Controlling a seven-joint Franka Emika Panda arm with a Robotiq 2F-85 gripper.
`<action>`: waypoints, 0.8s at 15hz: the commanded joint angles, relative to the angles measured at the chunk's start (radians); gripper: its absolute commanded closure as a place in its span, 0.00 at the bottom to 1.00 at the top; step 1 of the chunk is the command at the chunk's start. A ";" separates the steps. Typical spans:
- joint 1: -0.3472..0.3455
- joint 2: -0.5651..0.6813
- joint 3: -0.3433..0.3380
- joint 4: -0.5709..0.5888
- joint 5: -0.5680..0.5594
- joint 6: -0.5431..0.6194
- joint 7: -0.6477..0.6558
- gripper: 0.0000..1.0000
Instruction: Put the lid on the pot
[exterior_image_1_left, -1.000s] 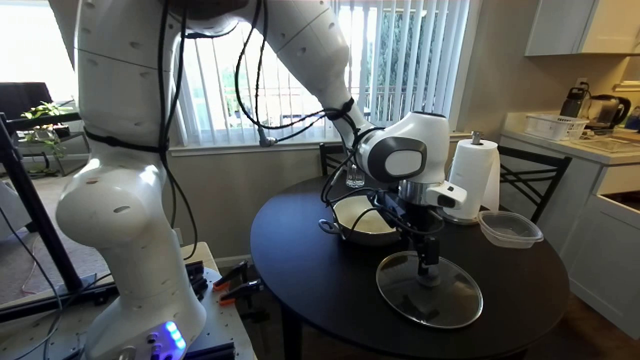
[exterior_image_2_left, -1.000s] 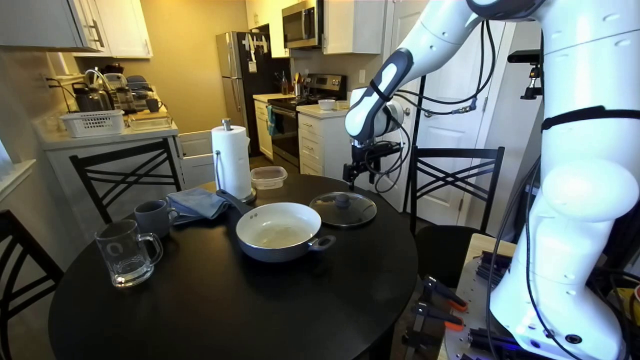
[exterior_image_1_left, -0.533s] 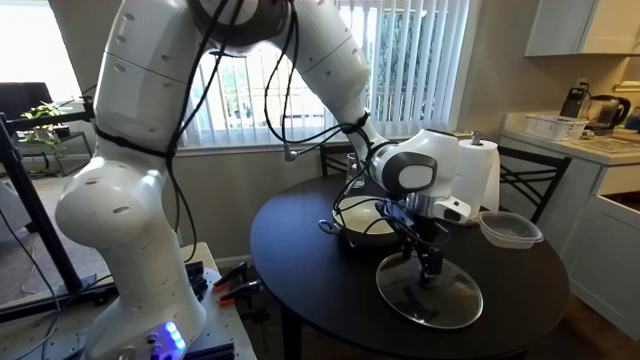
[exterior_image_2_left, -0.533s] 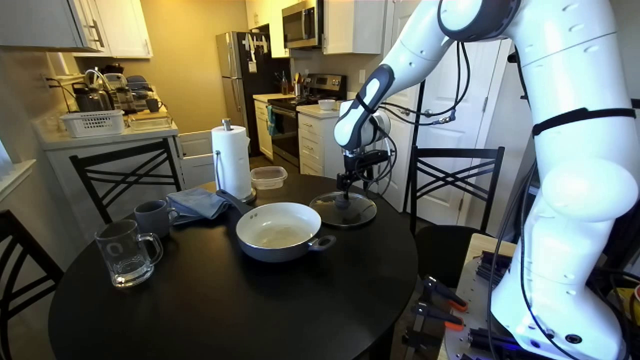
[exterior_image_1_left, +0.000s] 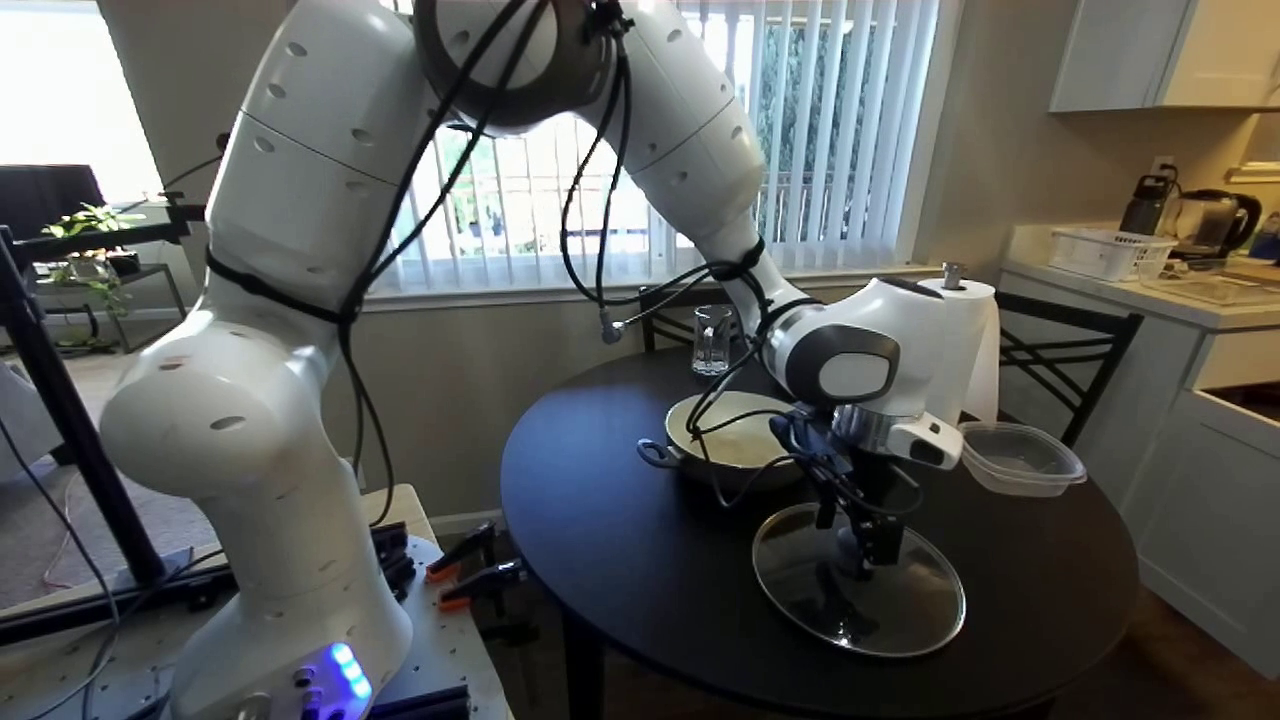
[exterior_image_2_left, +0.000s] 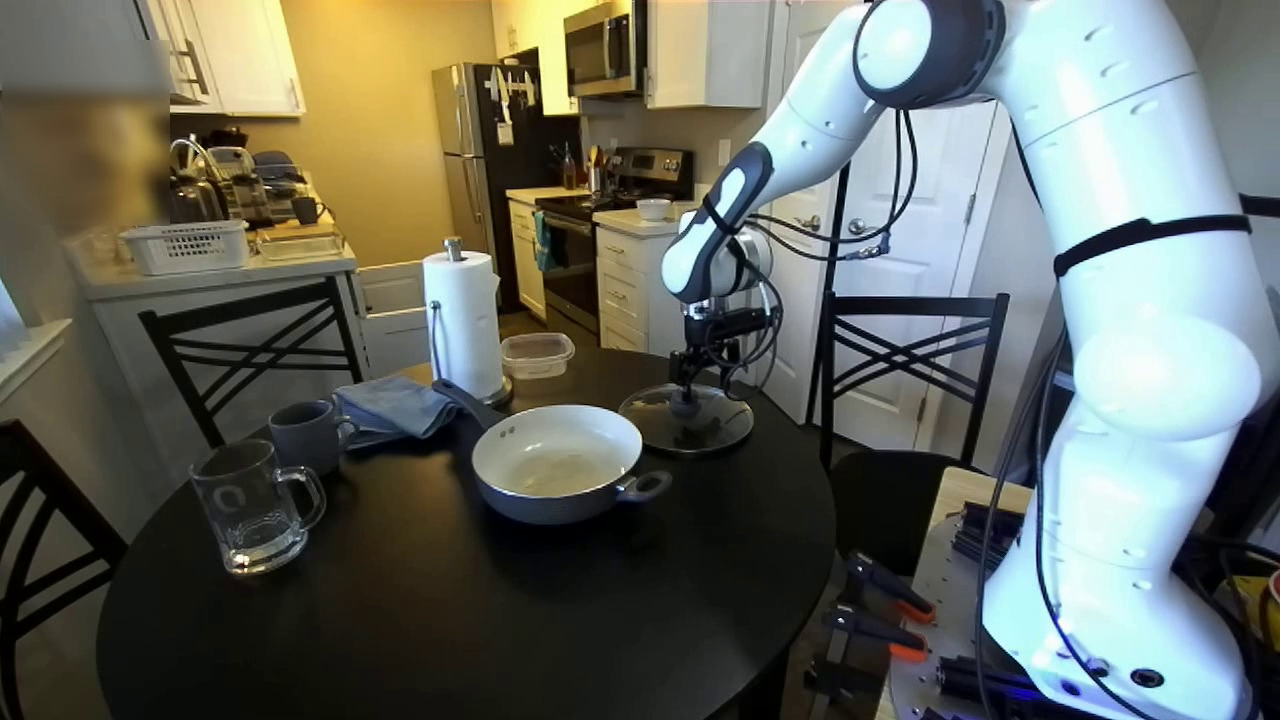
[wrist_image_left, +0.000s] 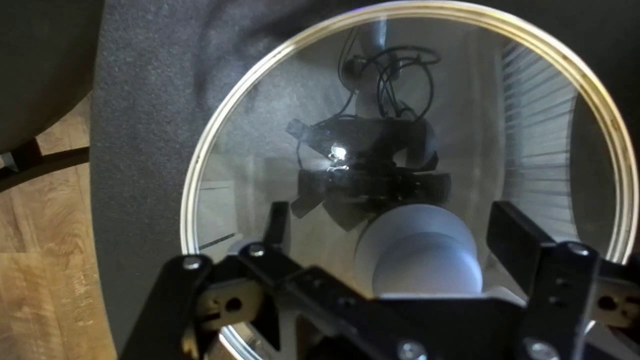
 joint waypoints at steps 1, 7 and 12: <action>-0.031 0.026 0.034 0.043 0.049 -0.053 -0.080 0.00; -0.027 0.059 0.022 0.135 0.035 -0.094 -0.069 0.00; -0.026 0.092 0.028 0.212 0.035 -0.134 -0.071 0.00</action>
